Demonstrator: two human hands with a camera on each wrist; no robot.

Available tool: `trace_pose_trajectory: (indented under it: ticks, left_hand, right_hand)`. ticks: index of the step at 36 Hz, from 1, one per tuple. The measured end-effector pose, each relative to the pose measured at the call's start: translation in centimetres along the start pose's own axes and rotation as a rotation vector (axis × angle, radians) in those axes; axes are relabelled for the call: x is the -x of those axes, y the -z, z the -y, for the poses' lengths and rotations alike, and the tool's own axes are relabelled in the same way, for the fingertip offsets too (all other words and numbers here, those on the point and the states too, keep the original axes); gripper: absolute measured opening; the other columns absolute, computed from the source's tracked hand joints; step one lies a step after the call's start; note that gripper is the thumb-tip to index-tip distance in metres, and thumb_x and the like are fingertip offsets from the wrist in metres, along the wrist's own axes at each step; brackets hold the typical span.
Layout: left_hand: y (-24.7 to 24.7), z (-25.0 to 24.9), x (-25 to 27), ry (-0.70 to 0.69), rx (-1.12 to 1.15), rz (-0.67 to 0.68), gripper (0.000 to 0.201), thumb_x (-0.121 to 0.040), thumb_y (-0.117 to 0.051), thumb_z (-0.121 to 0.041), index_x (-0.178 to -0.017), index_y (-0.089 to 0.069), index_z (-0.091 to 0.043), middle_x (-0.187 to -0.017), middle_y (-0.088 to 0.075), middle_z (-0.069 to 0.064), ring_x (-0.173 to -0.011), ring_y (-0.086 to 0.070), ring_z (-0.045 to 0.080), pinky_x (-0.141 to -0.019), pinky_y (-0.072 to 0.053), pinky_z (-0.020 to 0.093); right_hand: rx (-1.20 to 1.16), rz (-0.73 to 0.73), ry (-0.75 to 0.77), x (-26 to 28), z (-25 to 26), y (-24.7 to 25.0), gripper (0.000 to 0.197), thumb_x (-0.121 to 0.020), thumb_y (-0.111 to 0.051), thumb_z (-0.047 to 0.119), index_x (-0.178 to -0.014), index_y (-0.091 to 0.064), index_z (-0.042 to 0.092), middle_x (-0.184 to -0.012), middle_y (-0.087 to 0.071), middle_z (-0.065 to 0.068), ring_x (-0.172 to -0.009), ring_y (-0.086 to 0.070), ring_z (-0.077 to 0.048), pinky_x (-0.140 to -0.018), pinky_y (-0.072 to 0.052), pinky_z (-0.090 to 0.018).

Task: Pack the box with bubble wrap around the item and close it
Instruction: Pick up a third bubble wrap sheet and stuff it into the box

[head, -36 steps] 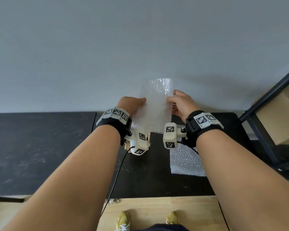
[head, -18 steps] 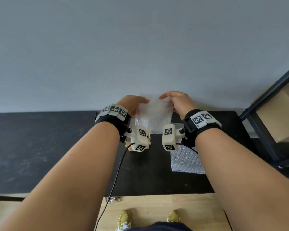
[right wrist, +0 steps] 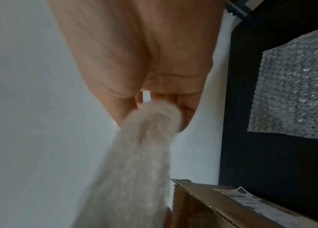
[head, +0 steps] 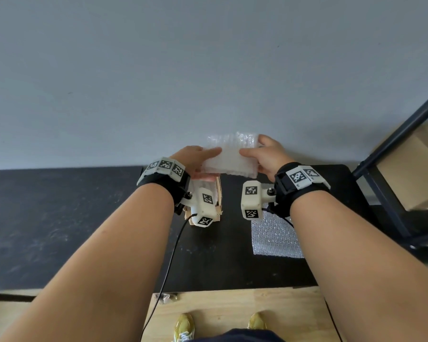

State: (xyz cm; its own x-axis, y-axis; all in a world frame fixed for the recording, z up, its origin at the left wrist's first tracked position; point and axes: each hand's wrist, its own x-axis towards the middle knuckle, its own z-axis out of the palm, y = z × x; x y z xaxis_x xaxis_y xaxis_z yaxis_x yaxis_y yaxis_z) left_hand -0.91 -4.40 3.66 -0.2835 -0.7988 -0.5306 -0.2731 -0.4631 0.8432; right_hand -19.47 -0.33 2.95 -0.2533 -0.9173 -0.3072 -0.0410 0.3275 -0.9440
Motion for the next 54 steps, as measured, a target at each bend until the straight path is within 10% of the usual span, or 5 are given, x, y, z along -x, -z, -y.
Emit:
trace_pose_trajectory:
  ticks: [5, 16, 31, 48, 54]
  left_hand:
    - [0.4, 0.2, -0.8, -0.013, 0.114, -0.157, 0.034, -0.086, -0.072, -0.010, -0.113, -0.060, 0.005, -0.115, -0.062, 0.019, -0.080, -0.067, 0.026, -0.042, -0.054, 0.022]
    - [0.9, 0.1, -0.6, 0.037, 0.467, -0.084, 0.025, -0.099, -0.045, -0.024, -0.104, -0.057, -0.003, -0.083, -0.064, 0.015, -0.066, -0.066, 0.031, -0.047, -0.056, 0.034]
    - [2.5, 2.2, -1.7, -0.129, -0.257, -0.193, 0.039, -0.085, -0.061, 0.005, -0.118, -0.061, -0.017, -0.108, -0.059, 0.002, -0.098, -0.059, 0.022, -0.091, -0.054, 0.037]
    - [4.8, 6.4, -1.0, 0.024, -0.671, -0.349, 0.024, -0.079, -0.067, -0.007, -0.100, -0.059, -0.014, -0.110, -0.066, 0.011, -0.097, -0.066, 0.028, -0.078, -0.054, 0.035]
    - [5.5, 7.4, -0.9, 0.072, -0.572, -0.292, 0.020, -0.083, -0.060, 0.008, -0.080, -0.063, -0.011, -0.095, -0.073, 0.020, -0.088, -0.072, 0.033, -0.085, -0.058, 0.045]
  right_hand:
    - [-0.064, 0.153, -0.057, -0.1, -0.1, 0.0, 0.054, -0.084, -0.067, -0.003, -0.134, -0.052, 0.012, -0.126, -0.060, -0.009, -0.106, -0.064, -0.026, -0.085, -0.057, -0.041]
    - [0.164, 0.017, 0.156, -0.3, -0.7, -0.8, 0.044, -0.086, -0.052, -0.006, -0.060, -0.073, 0.024, -0.080, -0.070, 0.007, -0.089, -0.062, -0.017, -0.082, -0.055, -0.039]
    - [0.698, 0.306, -0.049, 0.2, -0.2, -3.0, 0.051, -0.083, -0.067, 0.047, -0.127, -0.053, 0.025, -0.120, -0.054, 0.003, -0.109, -0.054, -0.018, -0.090, -0.043, -0.032]
    - [0.500, 0.022, -0.033, -1.9, 0.3, -7.6, 0.023, -0.083, -0.064, 0.014, -0.073, -0.043, 0.015, -0.073, -0.043, 0.002, -0.070, -0.045, -0.018, -0.054, -0.035, -0.025]
    - [0.710, 0.191, -0.032, -1.3, -0.8, -11.1, 0.033, -0.090, -0.055, 0.010, -0.121, -0.047, 0.005, -0.101, -0.050, -0.005, -0.094, -0.050, -0.022, -0.076, -0.040, -0.030]
